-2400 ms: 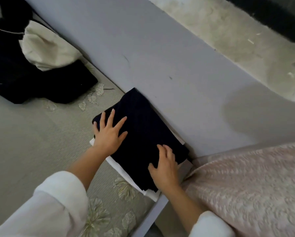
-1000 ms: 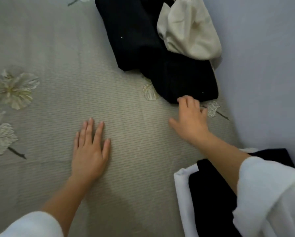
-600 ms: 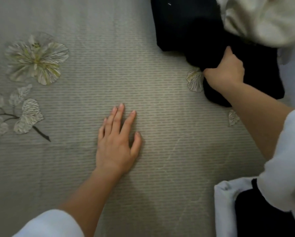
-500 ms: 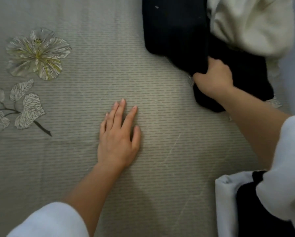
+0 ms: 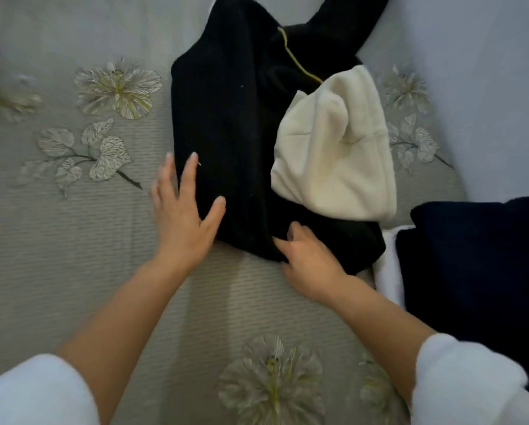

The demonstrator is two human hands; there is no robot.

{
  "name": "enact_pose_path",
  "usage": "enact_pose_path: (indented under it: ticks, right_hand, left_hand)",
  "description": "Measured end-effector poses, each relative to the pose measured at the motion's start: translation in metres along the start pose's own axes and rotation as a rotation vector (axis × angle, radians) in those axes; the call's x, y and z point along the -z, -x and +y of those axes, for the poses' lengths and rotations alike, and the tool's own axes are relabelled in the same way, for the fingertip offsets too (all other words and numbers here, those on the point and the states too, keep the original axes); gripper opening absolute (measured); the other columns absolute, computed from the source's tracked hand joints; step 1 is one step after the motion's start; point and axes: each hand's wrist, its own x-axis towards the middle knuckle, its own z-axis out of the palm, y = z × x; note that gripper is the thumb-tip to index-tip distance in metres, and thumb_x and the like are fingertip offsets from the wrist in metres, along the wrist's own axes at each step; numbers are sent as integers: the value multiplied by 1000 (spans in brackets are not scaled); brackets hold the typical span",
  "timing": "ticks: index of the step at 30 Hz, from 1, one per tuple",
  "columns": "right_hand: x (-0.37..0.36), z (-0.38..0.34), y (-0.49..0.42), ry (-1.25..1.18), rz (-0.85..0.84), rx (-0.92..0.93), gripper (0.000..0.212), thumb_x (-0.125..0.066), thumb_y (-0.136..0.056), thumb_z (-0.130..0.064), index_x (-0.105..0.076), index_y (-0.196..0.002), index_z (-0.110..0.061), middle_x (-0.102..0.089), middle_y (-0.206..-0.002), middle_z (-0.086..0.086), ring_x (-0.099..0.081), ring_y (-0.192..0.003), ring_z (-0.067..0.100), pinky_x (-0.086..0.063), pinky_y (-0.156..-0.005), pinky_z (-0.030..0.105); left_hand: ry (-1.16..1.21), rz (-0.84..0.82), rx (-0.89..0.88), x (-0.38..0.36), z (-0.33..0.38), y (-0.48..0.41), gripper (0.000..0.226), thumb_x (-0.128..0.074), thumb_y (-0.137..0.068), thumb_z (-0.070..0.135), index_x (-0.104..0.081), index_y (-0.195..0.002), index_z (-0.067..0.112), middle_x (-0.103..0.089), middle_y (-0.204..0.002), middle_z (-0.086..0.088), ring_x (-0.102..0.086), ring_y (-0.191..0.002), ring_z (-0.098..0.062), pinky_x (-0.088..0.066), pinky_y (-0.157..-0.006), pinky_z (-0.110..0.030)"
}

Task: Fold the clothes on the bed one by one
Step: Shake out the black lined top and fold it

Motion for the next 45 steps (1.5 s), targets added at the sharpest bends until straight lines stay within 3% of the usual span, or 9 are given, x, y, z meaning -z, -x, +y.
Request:
enact_pose_path:
  ticks: [3, 7, 19, 24, 29, 32, 35, 40, 45]
  right_hand:
    - [-24, -34, 39, 1, -110, 21, 64, -49, -88, -10, -33, -147, -29, -39, -122, 13, -39, -113, 32, -42, -91, 39]
    - [-55, -78, 93, -2, -221, 10, 62, -50, -89, -12, -34, -146, -32, -37, -124, 13, -38, -115, 31, -41, -93, 38]
    - [-95, -144, 275, -414, -740, -240, 44, -58, -89, -16, -57, -133, -22, -57, -131, -1, -53, -117, 22, -45, -97, 30]
    - [-89, -111, 337, -806, -163, -794, 33, -72, -84, -31, -53, -66, -10, -53, -61, 1, -49, -56, 13, -36, -60, 27]
    - [-86, -100, 323, -472, -11, -942, 111, -80, -67, -40, -10, -151, -19, -23, -150, 10, -27, -137, 31, -36, -104, 42]
    - [-99, -111, 289, -436, -63, -851, 84, -65, -79, -42, -20, -149, -31, -20, -153, 4, -24, -138, 31, -32, -107, 44]
    - [-106, -124, 269, -748, 154, -827, 31, -49, -91, -24, -55, -122, -20, -56, -124, 14, -54, -112, 30, -48, -94, 41]
    - [-40, -105, 257, -1588, 383, -1040, 19, -45, -101, -18, -57, -116, -18, -61, -115, 12, -61, -89, 33, -55, -57, 41]
    - [80, -112, 252, -1659, 585, -800, 20, -46, -99, -24, -60, -113, -21, -67, -104, 10, -64, -89, 32, -56, -64, 44]
  left_hand:
    - [-384, -353, -309, 23, -18, 37, 85, -56, -85, 45, -1, -150, 42, -4, -161, 8, 6, -147, -17, -3, -115, -48]
    - [-651, -510, -391, 46, -40, 92, 73, -51, -92, 40, -9, -151, 37, -46, -137, 8, -41, -130, -14, -12, -114, -41]
    - [-283, -1272, -5, 124, -46, 275, 24, -46, -94, 24, -65, -105, 18, -69, -100, -5, -65, -90, -23, -47, -77, -30]
    - [45, -564, 205, 133, -34, 230, 20, -59, -89, 16, -62, -108, 20, -64, -103, -2, -63, -95, -20, -50, -79, -29]
    - [-490, -566, -233, 113, -16, 178, 76, -61, -89, 24, -16, -150, 35, 3, -160, -4, 1, -146, -29, -20, -114, -50]
    - [-742, -638, -330, 97, -16, 165, 49, -54, -94, 26, -40, -140, 31, 3, -161, -5, 12, -147, -30, -12, -114, -54]
    - [-657, -683, -308, 94, -16, 169, 36, -44, -98, 25, -46, -134, 27, -27, -155, 0, 2, -148, -24, -13, -114, -52]
    - [-71, -662, -45, 154, -1, 164, 11, -43, -99, 27, -50, -103, 34, -64, -96, 7, -59, -98, -15, -43, -95, -44]
    - [265, -400, -40, 241, 58, 150, 19, -47, -98, 25, -52, -88, 40, -63, -81, 7, -59, -76, -7, -46, -71, -28]
